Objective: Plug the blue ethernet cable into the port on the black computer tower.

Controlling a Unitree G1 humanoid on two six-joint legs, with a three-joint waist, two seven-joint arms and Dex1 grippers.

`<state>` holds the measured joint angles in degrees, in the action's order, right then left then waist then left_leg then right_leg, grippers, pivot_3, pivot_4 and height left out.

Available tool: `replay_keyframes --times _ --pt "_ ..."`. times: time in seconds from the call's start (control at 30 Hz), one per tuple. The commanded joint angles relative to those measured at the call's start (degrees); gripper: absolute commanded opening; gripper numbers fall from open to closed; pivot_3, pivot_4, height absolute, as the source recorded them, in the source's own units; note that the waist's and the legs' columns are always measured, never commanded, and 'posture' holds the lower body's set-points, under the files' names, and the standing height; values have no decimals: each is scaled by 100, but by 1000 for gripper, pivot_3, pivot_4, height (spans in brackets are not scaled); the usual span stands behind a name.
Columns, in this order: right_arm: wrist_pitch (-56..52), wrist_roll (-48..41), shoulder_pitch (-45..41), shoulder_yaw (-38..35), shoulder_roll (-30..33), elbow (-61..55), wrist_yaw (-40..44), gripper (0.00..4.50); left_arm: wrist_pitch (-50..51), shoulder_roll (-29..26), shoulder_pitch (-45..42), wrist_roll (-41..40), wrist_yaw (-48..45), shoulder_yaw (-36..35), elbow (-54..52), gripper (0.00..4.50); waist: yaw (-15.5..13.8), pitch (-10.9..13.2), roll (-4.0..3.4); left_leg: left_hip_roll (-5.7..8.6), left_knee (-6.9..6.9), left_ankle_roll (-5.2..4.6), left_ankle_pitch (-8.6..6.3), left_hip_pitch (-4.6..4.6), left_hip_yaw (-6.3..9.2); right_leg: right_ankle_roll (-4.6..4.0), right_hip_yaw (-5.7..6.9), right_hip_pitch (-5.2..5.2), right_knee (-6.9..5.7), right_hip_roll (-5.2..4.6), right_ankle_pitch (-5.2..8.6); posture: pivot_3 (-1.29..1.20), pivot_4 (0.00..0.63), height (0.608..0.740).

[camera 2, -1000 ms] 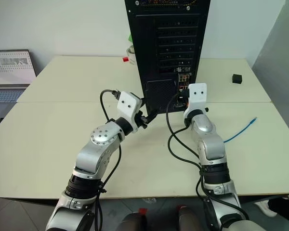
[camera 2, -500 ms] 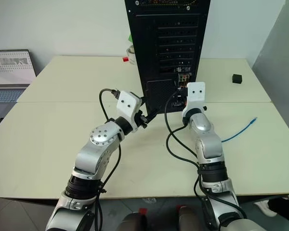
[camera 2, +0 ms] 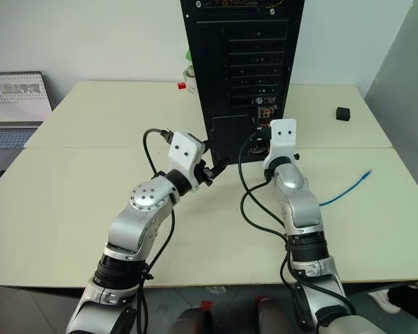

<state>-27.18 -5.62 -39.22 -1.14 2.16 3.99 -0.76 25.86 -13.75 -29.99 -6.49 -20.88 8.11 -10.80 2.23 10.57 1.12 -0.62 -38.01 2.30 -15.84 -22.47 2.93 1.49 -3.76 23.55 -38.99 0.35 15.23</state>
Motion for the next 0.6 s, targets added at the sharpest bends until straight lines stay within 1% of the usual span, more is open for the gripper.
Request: replay_keyframes --times 0.03,0.6 --pt "47 53 -157 -89 28 -258 -86 0 -45 12 -18 0 -18 -34 -239 2862 0 0 0 0 0 0 0 0 0 0 0 0 0 0 0 0 150 740" --pt "233 36 -285 -83 -35 -26 -138 0 -37 0 -42 2 -25 -45 -222 2862 7 0 0 0 0 0 0 0 -1 0 -1 0 0 0 0 0 150 740"
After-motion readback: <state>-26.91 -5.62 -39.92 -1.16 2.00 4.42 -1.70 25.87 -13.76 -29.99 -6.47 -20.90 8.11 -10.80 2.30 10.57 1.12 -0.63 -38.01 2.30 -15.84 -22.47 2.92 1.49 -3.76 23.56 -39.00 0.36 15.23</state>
